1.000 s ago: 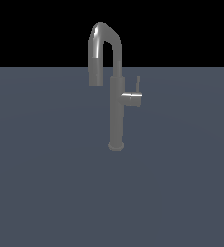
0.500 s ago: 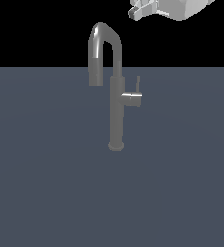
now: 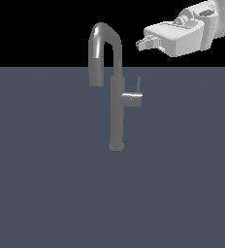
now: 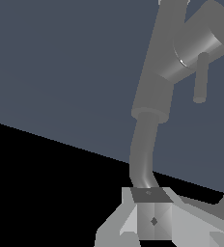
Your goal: Turn on the faucet by rotating a designated handle.
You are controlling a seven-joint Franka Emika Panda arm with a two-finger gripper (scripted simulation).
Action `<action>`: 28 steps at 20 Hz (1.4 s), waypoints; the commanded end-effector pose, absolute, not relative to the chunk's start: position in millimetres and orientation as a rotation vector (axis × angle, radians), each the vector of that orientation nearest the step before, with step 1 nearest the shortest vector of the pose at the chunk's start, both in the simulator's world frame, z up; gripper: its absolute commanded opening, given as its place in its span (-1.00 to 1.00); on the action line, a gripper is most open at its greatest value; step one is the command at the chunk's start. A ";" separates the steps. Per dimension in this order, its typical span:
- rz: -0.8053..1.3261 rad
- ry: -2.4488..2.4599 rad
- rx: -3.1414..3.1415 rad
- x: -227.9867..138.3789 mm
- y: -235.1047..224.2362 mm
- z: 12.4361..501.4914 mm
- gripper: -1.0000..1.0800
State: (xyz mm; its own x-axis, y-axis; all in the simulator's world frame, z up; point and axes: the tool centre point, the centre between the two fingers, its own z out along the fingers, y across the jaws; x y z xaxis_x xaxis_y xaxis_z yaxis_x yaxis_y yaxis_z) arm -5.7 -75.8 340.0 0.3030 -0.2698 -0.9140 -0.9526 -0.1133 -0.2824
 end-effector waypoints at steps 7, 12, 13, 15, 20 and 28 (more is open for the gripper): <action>0.967 1.256 -1.260 6.5 -86.1 286.8 -1.00; 0.995 1.292 -1.126 8.3 -86.9 265.1 -1.00; 0.999 1.297 -1.106 8.4 -86.7 261.7 -1.00; 1.006 1.305 -1.070 8.6 -86.4 256.0 -1.00; 1.015 1.316 -1.022 8.6 -85.5 248.2 -1.00; 1.015 1.315 -1.024 8.6 -84.8 248.6 -1.00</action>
